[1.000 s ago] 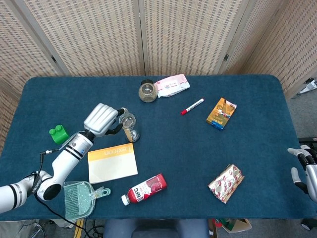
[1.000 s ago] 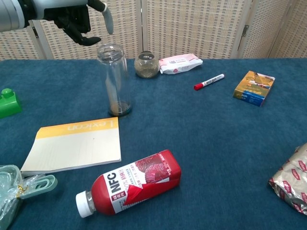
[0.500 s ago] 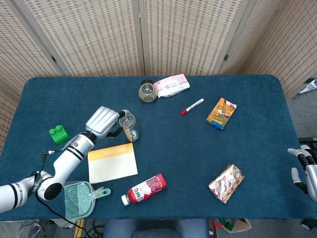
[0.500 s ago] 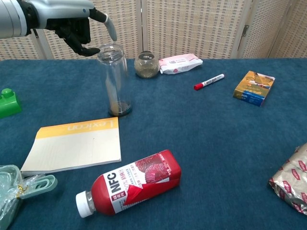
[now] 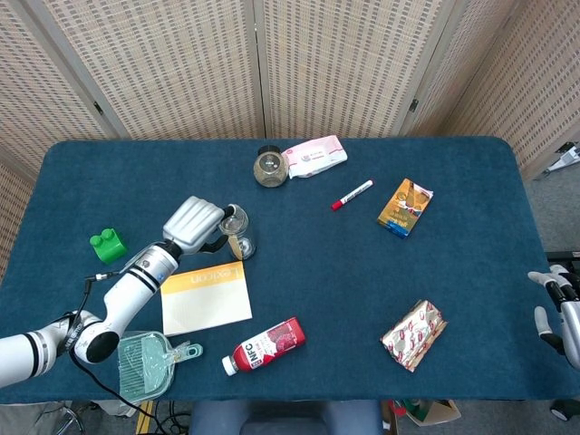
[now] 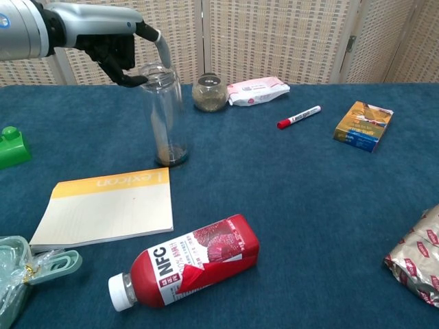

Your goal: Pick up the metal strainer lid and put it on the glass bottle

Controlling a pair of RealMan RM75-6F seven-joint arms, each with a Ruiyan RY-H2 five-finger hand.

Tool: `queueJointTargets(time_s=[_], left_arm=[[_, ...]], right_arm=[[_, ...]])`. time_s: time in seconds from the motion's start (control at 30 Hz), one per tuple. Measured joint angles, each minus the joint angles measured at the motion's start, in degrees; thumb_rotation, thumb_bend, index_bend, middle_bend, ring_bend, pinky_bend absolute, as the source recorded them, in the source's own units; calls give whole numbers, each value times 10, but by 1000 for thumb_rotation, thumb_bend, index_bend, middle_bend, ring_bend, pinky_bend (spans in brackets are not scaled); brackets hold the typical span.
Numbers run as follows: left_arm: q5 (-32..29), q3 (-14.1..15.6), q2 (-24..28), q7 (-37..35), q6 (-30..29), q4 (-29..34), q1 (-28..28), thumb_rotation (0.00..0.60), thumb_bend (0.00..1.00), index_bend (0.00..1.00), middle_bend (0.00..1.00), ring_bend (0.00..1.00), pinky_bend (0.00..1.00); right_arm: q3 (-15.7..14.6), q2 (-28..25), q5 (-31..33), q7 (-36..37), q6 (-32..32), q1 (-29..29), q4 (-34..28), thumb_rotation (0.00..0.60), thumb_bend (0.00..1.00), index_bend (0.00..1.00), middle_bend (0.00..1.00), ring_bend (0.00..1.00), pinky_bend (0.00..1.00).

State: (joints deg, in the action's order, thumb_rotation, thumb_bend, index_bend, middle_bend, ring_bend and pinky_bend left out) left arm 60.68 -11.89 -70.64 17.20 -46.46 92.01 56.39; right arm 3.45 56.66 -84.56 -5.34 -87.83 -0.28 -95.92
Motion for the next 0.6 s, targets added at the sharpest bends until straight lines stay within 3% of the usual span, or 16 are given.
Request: queueJointTargets(time_s=[0.6], left_arm=[[-20,7,-10,22,12,-6,18,600,431,318,1000,1000,914]], right_arm=[[0,1,4,2,1,-2,2,600,478,272,292,191,290]])
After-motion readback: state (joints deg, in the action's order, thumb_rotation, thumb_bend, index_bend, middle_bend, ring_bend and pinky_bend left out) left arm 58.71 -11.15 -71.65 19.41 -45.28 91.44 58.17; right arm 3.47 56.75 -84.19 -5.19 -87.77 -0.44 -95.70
